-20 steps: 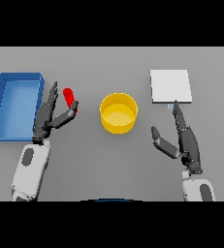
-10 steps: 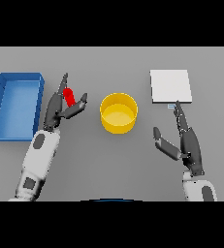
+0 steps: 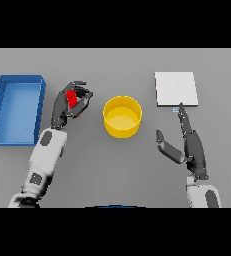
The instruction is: Pick up the red beaker and tilt it to pour out 1 green nut into yellow bowl. Pick up the yellow bowl and place it on the metallic measuring scale.
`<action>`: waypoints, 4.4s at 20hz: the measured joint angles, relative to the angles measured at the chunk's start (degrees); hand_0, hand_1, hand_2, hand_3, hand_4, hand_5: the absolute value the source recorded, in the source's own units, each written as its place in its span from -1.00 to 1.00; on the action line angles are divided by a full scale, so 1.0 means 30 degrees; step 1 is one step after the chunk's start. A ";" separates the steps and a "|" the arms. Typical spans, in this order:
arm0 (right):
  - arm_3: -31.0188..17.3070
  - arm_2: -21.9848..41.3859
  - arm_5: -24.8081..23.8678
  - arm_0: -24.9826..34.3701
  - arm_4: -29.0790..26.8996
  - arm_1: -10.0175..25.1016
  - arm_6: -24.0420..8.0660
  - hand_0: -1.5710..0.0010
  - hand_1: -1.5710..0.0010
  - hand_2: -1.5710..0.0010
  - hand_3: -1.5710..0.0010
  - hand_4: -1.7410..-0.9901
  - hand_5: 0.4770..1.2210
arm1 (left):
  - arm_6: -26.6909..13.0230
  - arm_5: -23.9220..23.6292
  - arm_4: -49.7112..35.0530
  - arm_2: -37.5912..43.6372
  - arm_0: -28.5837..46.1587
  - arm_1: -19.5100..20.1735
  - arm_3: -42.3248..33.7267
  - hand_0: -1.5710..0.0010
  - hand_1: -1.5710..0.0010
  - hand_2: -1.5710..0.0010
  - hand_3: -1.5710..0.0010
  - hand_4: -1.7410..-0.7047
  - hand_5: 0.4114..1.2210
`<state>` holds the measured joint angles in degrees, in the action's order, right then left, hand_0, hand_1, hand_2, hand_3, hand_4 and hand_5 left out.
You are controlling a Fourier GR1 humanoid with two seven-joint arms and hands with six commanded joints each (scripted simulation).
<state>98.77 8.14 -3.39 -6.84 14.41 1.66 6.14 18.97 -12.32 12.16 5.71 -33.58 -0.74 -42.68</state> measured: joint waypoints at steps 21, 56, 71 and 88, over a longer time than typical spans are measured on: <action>-0.0563 0.0058 -0.0400 0.0041 0.0782 0.0219 0.0828 1.00 1.00 1.00 1.00 0.73 -0.49 | -0.3300 0.1400 0.5121 -0.5429 -0.0924 0.3222 -0.4563 -0.99 -0.99 -0.99 -0.98 -0.99 0.76; -0.0522 0.0592 -0.0100 -0.0015 0.0897 -0.0238 0.0622 1.00 1.00 1.00 1.00 0.77 -0.46 | -0.5953 0.8597 1.9176 -2.1864 -1.1325 0.4505 0.0020 -1.00 -1.00 -1.00 -1.00 -0.99 1.00; -0.0382 0.0493 -0.0366 0.0261 0.1181 -0.0072 0.0636 1.00 1.00 1.00 1.00 0.89 -0.45 | -0.3744 0.9423 2.0335 -2.4470 -1.5881 0.3938 0.2278 -1.00 -1.00 -1.00 -1.00 -0.97 1.00; -0.1035 0.0424 -0.0299 0.0698 0.0604 -0.0431 0.0909 1.00 1.00 1.00 1.00 0.94 -0.51 | -0.7697 0.6062 0.8171 -1.2476 -1.7292 0.9870 0.8923 -1.00 -1.00 -1.00 -0.83 -1.00 1.00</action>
<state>95.67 9.41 -4.29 -4.75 16.23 0.37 8.87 -4.12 5.86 36.68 -31.72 -85.45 28.87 -15.91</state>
